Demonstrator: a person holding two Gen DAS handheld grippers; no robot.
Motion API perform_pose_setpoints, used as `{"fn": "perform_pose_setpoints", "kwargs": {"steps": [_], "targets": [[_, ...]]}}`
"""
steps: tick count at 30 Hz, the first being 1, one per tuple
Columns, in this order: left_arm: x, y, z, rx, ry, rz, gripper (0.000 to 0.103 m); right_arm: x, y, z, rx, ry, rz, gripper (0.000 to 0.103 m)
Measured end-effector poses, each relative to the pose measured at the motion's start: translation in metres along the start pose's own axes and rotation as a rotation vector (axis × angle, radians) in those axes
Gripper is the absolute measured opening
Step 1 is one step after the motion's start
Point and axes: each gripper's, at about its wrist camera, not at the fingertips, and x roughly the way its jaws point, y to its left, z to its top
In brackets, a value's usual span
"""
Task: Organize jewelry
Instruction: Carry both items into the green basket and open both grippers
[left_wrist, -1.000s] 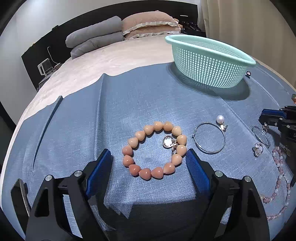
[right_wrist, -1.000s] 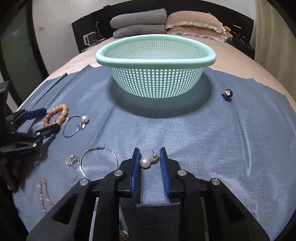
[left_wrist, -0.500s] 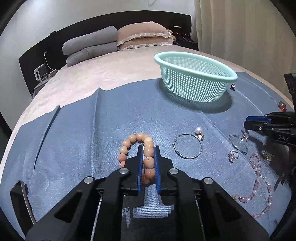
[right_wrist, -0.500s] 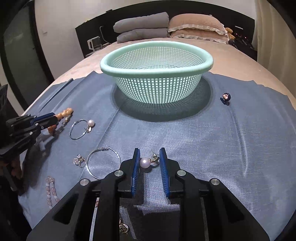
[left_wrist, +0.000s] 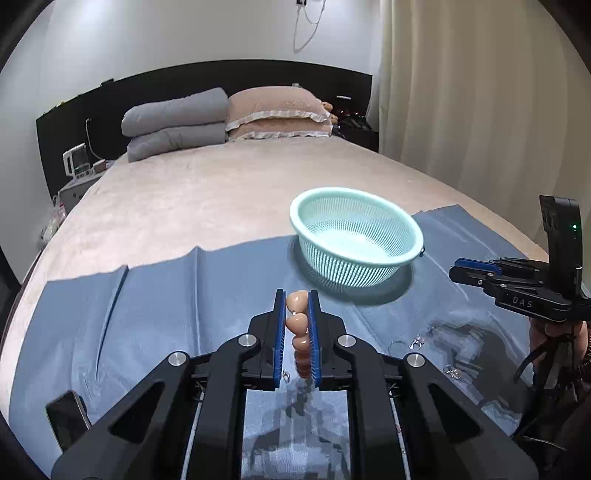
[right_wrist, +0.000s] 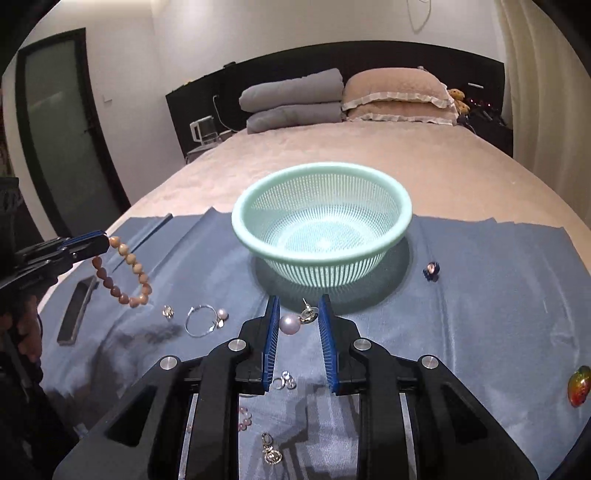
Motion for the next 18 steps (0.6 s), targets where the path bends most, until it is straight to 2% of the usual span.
{"fn": "perform_pose_setpoints", "kwargs": {"steps": [5,11,14,18], "targets": [[0.000,-0.019,0.048,0.064,-0.051,-0.053,0.012,0.002,-0.009,0.042,-0.033,-0.053,-0.008,0.020],[0.034,-0.035,0.094,0.074,-0.047,-0.136,0.012,0.035,-0.025,0.071,0.004,-0.039,0.045,0.020],[0.063,-0.045,0.104,0.087,-0.031,-0.144,0.012,0.055,-0.034,0.073,0.024,-0.021,0.058,0.020],[0.108,-0.050,0.102,0.070,0.026,-0.164,0.012,0.081,-0.046,0.066,0.046,0.019,0.061,0.020]]}}
